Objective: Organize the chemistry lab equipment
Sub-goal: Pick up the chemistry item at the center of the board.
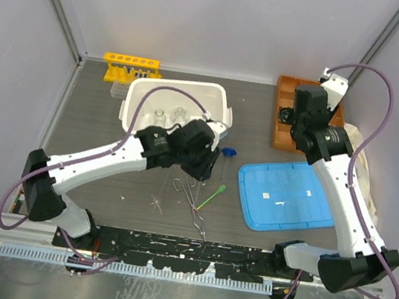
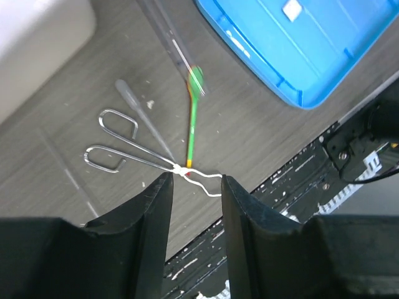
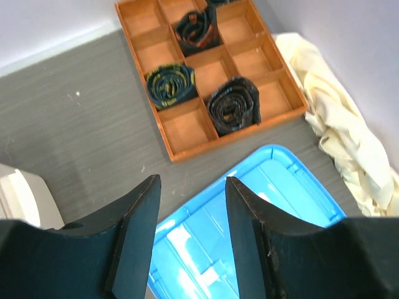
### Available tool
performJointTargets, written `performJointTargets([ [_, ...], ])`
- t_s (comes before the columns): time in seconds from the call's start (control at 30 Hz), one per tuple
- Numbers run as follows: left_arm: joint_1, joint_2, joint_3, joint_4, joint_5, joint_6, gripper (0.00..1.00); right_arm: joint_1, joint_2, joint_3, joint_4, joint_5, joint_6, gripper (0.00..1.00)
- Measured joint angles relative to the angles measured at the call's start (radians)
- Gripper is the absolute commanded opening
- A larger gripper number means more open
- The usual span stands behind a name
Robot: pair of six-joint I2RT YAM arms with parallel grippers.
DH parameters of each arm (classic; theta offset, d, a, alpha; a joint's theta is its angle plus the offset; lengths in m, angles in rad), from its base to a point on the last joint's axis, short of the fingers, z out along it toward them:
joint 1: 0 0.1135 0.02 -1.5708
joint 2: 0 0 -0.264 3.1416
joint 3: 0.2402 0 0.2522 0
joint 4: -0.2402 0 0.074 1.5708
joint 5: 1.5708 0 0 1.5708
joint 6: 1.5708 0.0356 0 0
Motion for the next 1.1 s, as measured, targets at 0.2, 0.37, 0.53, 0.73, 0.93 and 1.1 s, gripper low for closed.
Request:
performJointTargets([
  [0.2,-0.136,0.019,-0.095,0.08,-0.1,-0.012,0.45,0.001,-0.126,-0.215,0.013,-0.066,0.044,0.51],
  [0.37,-0.144,0.101,-0.141,0.187,-0.179,-0.016,0.52,0.001,-0.202,-0.336,0.037,-0.119,0.049,0.54],
  [0.53,-0.142,0.253,-0.12,0.214,-0.233,-0.051,0.55,0.001,-0.235,-0.392,0.072,-0.167,0.049,0.55],
  [0.73,-0.142,0.431,-0.017,0.231,-0.241,-0.114,0.53,0.001,-0.239,-0.396,0.106,-0.183,0.032,0.55],
  [0.93,-0.142,0.457,0.019,0.247,-0.232,-0.142,0.53,0.001,-0.27,-0.433,0.137,-0.183,0.019,0.55],
  [1.1,-0.13,0.478,0.041,0.258,-0.227,-0.144,0.5,0.001,-0.293,-0.462,0.146,-0.183,0.016,0.54],
])
